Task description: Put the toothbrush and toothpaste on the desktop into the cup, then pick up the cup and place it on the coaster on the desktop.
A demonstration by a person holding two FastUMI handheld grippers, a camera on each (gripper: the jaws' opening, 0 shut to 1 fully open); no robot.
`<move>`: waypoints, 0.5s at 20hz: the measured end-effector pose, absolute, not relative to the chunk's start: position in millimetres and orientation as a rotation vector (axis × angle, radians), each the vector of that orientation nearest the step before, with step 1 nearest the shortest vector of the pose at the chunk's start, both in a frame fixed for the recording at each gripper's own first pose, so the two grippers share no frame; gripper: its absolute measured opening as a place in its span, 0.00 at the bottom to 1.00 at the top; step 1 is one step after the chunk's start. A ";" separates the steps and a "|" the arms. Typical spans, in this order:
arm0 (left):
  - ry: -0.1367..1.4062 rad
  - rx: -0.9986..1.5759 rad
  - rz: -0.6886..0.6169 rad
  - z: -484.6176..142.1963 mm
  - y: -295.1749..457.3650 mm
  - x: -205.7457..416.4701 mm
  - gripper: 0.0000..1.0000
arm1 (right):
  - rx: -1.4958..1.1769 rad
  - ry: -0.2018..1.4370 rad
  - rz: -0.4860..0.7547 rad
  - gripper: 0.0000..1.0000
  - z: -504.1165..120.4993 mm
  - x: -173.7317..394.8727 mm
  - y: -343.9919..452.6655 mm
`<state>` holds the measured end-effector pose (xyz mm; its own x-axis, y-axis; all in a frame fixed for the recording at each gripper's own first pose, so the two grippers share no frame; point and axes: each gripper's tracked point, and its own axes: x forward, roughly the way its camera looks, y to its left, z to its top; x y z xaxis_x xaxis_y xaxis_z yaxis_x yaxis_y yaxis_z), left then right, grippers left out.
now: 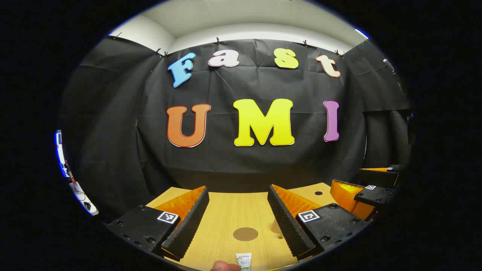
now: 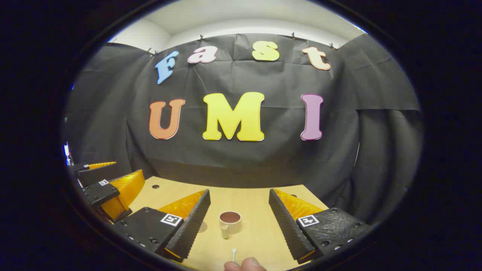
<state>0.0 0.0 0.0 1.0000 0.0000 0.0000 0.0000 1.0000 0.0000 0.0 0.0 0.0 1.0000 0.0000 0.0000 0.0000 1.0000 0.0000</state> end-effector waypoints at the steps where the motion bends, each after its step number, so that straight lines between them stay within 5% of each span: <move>1: 0.005 0.000 -0.002 -0.9 -0.3 0.6 0.99 | 0.004 0.001 0.001 0.96 0.1 0.6 -0.4; 10: 0.018 -0.002 -0.012 -0.8 -7.4 9.7 0.99 | 0.017 0.016 0.004 0.95 -2.7 8.7 -7.9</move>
